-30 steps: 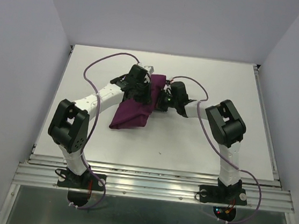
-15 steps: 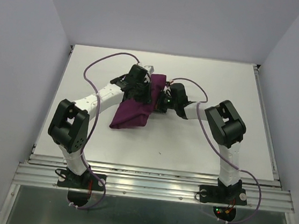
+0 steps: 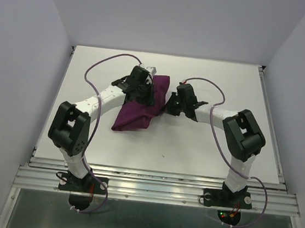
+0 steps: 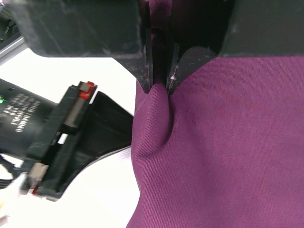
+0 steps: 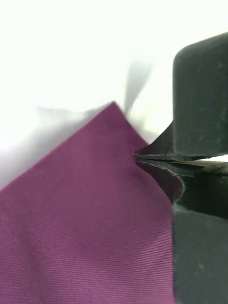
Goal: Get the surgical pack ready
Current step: Pack the surgical kit at the center of the board.
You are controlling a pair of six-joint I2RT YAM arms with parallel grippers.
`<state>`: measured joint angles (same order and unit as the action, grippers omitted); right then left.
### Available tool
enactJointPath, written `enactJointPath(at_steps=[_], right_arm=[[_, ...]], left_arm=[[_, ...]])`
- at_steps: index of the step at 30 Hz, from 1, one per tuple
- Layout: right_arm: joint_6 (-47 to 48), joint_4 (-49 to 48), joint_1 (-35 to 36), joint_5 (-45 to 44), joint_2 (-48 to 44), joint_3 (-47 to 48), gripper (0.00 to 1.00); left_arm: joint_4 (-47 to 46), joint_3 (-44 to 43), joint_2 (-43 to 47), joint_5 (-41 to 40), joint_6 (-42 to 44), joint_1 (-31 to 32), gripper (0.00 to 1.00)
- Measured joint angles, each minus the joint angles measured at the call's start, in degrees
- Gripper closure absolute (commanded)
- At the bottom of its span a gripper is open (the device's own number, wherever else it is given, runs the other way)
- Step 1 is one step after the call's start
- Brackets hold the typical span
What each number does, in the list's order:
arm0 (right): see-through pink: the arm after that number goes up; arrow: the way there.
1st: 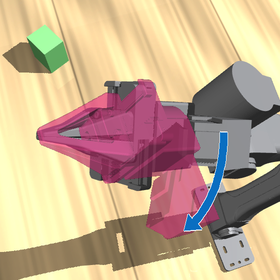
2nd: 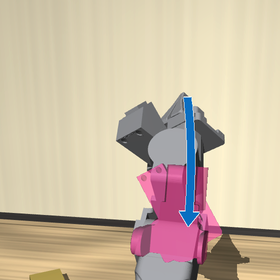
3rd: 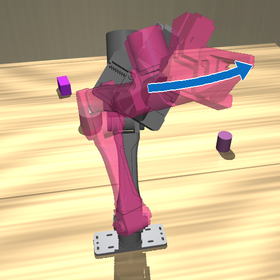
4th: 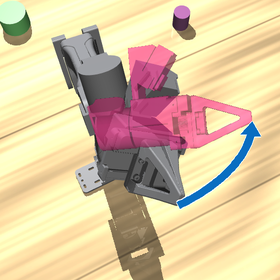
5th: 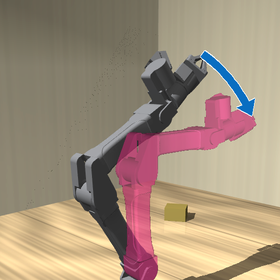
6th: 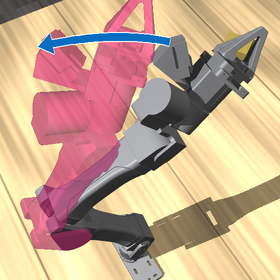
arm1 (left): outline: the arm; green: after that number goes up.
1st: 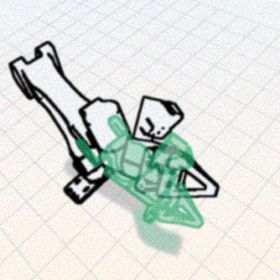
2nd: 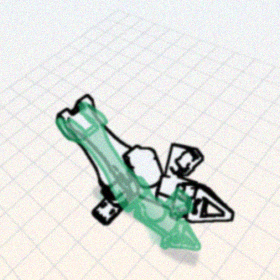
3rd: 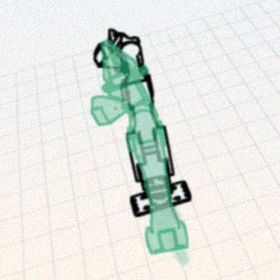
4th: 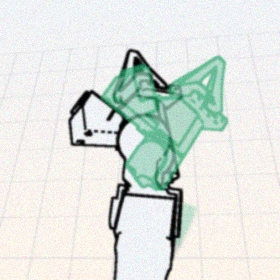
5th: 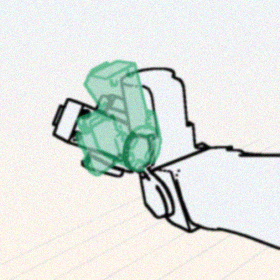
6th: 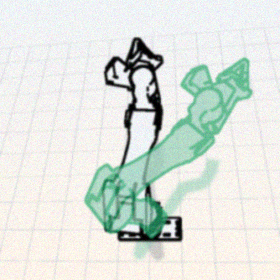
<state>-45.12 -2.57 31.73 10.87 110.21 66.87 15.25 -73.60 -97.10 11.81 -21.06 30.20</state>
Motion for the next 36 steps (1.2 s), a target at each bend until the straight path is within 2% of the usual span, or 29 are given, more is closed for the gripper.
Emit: enactJointPath(at_steps=[9, 16, 24, 36], right_arm=[[0.94, 2.78, -0.74, -2.51, -0.63, 0.66, 0.99], [1.11, 1.70, -0.92, -1.44, 6.38, 8.15, 0.99], [-0.83, -4.09, -0.87, 5.73, 13.81, 13.70, 0.99], [-6.93, -19.04, -1.44, 18.64, 17.09, 13.40, 0.99]], left_arm=[[-0.02, 0.04, 0.02, 0.15, 0.04, -0.07, 1.00], [-0.63, 0.79, 0.52, 0.26, 0.07, -0.09, 1.00], [-0.90, 1.01, 0.74, 0.63, 0.11, -0.37, 1.00], [-0.87, 1.01, 1.46, -1.44, -0.48, -1.51, 1.00]])
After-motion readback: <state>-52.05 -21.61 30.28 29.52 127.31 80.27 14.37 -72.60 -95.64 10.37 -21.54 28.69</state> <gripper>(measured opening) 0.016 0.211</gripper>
